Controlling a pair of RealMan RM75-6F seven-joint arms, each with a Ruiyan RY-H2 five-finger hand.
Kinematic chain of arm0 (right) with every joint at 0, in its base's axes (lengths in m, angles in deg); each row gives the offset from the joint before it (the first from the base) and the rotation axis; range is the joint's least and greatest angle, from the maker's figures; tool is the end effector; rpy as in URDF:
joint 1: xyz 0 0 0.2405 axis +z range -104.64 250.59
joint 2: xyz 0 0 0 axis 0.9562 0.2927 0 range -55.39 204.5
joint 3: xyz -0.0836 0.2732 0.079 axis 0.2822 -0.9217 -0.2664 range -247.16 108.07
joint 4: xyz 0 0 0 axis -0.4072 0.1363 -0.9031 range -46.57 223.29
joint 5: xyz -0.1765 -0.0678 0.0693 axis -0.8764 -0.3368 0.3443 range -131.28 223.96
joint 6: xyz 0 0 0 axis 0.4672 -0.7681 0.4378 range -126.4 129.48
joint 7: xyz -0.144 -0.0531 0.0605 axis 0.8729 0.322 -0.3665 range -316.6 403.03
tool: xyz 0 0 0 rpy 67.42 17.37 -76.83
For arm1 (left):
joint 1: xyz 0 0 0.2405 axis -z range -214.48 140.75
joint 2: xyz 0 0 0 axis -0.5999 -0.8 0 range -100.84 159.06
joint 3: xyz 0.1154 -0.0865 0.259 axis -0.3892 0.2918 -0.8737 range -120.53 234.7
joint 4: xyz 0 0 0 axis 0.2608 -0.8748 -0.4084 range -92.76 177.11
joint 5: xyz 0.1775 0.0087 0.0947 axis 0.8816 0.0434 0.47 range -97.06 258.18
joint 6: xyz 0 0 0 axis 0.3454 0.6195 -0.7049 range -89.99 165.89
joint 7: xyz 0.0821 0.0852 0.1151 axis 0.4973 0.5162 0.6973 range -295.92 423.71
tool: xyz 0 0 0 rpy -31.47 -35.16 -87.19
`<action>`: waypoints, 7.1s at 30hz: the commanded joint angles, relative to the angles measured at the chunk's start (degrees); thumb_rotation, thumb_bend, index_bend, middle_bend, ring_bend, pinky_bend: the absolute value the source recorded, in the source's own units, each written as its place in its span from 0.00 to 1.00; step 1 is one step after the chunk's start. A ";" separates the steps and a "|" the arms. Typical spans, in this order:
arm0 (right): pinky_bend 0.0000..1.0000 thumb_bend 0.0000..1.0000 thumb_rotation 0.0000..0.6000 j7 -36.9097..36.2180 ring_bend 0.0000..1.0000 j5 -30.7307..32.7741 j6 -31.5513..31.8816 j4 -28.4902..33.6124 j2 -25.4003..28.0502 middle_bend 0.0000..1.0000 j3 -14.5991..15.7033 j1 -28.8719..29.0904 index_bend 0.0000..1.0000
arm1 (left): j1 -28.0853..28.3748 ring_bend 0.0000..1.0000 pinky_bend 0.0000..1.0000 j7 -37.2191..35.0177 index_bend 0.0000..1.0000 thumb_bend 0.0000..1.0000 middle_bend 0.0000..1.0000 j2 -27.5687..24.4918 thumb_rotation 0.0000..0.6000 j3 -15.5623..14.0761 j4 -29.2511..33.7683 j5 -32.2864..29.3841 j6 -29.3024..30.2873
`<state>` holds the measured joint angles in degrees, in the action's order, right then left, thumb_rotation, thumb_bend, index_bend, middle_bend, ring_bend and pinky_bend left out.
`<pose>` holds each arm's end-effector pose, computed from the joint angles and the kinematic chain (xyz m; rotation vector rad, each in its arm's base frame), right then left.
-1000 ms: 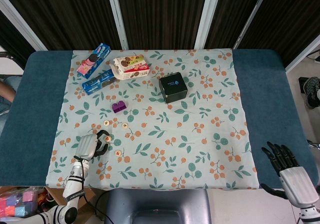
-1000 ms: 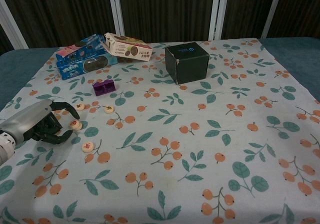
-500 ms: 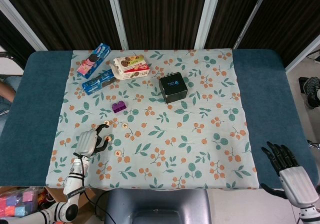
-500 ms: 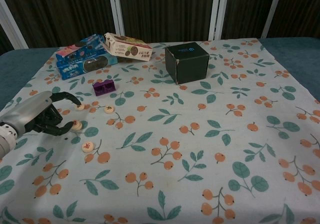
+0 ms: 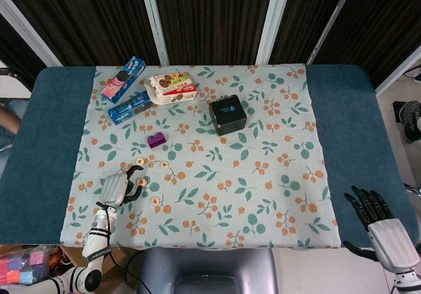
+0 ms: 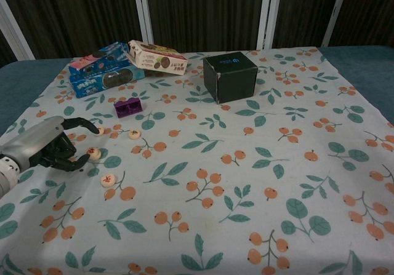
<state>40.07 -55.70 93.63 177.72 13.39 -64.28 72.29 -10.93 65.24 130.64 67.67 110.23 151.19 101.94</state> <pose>-0.3343 -0.1386 0.1842 1.5979 -0.8626 0.9347 -0.2754 0.3351 -0.0500 -1.4585 -1.2465 -1.0257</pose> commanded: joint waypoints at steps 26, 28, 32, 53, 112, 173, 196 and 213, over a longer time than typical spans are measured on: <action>0.00 0.14 1.00 -0.29 0.00 0.02 0.18 -0.03 0.10 0.00 -0.02 -0.07 0.00 | 0.98 1.00 1.00 -2.74 0.28 0.43 1.00 -0.65 1.00 2.61 1.00 0.49 1.63; 0.00 0.14 1.00 -0.50 0.00 0.05 0.31 -0.05 0.16 0.00 -0.07 -0.08 0.00 | 1.41 1.00 1.00 -3.29 0.28 0.43 1.00 -1.87 1.00 4.10 2.33 0.15 1.92; 0.00 0.14 1.00 -0.54 0.00 0.02 0.25 -0.12 0.18 0.00 -0.06 -0.05 0.00 | 2.89 1.00 1.00 -2.55 0.28 0.43 1.00 -3.51 1.00 6.74 3.34 -2.26 0.26; 0.00 0.14 1.00 0.02 0.00 0.72 -0.29 0.18 0.02 0.00 -0.34 0.06 0.00 | 10.08 1.00 1.00 4.62 0.42 0.38 1.00 0.55 1.00 7.87 -7.45 -13.06 -11.03; 0.00 0.14 1.00 -0.32 0.00 -0.21 -0.08 0.16 0.07 0.00 0.07 0.09 0.00 | 4.32 1.00 1.00 4.67 0.53 0.38 1.00 -8.51 1.00 0.85 12.51 -7.08 -3.41; 0.00 0.14 1.00 -1.64 0.00 -0.27 0.54 0.00 0.56 0.00 0.02 0.01 0.00 | 8.97 1.00 1.00 11.43 0.37 0.43 1.00 -2.70 1.00 3.99 10.49 -8.39 -3.16; 0.00 0.14 1.00 -4.04 0.00 0.14 1.57 -0.49 1.46 0.00 -0.24 -0.28 0.00 | 17.10 1.00 1.00 28.96 0.38 0.40 1.00 7.24 1.00 7.94 -2.58 -21.47 -4.78; 0.00 0.14 1.00 -4.52 0.00 0.19 1.95 -0.57 1.56 0.00 -0.38 -0.43 0.00 | 18.06 1.00 1.00 27.68 0.41 0.40 1.00 9.50 1.00 7.77 -7.14 -21.76 -5.91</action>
<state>35.55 -55.51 95.58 177.14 14.95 -64.66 71.86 7.11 92.98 140.08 75.46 103.14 129.39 96.06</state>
